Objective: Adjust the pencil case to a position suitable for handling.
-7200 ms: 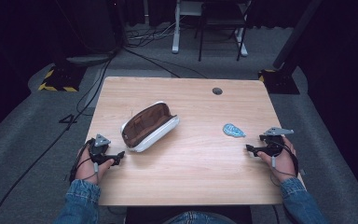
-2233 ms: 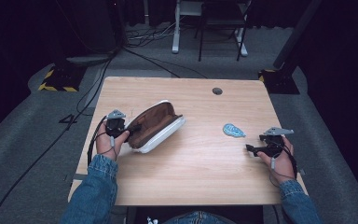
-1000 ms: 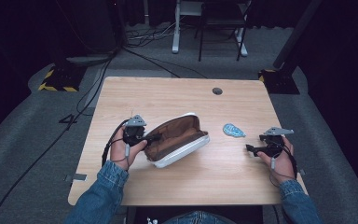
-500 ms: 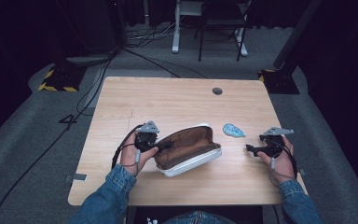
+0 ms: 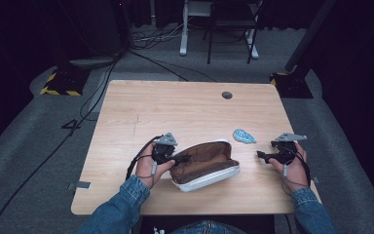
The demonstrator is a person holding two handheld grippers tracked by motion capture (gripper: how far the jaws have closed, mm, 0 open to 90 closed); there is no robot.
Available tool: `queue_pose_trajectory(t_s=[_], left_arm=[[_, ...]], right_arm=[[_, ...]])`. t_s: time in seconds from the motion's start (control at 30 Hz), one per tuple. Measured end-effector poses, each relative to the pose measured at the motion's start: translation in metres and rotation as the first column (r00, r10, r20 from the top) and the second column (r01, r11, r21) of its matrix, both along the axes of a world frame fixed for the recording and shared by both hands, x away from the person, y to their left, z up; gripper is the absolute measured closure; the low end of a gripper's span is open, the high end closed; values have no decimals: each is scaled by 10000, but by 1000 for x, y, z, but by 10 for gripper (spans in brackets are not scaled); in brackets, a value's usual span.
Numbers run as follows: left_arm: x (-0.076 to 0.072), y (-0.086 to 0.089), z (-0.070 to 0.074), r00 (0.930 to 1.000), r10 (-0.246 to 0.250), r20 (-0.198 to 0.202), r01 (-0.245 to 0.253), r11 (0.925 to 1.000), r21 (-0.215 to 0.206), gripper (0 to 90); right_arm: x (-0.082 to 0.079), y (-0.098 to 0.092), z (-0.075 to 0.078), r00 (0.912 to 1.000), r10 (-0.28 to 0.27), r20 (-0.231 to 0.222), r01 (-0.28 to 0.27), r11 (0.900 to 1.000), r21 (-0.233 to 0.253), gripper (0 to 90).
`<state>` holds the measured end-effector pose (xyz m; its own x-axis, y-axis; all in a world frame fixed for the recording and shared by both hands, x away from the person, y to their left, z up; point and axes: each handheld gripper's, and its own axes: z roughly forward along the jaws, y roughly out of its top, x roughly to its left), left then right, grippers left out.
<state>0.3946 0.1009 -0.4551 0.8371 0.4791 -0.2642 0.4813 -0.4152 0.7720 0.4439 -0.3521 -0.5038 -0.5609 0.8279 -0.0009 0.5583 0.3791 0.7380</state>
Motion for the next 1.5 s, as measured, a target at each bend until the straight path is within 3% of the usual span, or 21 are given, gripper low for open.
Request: queue_pose_trajectory(t_s=[0.37,0.6,1.07,1.17,1.27,1.4,1.5], left_arm=[[0,-16,-8,9998,-216,6,216,9997,-115,843],[2,-16,-15,9991,-243,-335,233,9993,-293,841],[7,-5,-20,9994,-252,-239,260,9991,336,822],[8,-4,-22,9998,-93,-199,99,9995,295,763],[8,-3,-23,9995,228,-196,-227,9997,20,559],[8,-3,-21,9992,384,-66,-384,9993,-17,434],[7,-2,-20,9993,365,83,-365,9993,-55,397]], right_arm=[[0,0,0,10000,1,0,-1,10000,1,151],[0,0,0,10000,-1,1,1,10000,0,151],[0,0,0,10000,3,-1,-3,10000,1,152],[0,0,0,10000,2,-2,-2,10000,1,151],[0,0,0,10000,3,-1,-3,10000,2,151],[0,0,0,10000,2,0,-2,10000,1,152],[0,0,0,10000,3,-1,-3,10000,1,152]])
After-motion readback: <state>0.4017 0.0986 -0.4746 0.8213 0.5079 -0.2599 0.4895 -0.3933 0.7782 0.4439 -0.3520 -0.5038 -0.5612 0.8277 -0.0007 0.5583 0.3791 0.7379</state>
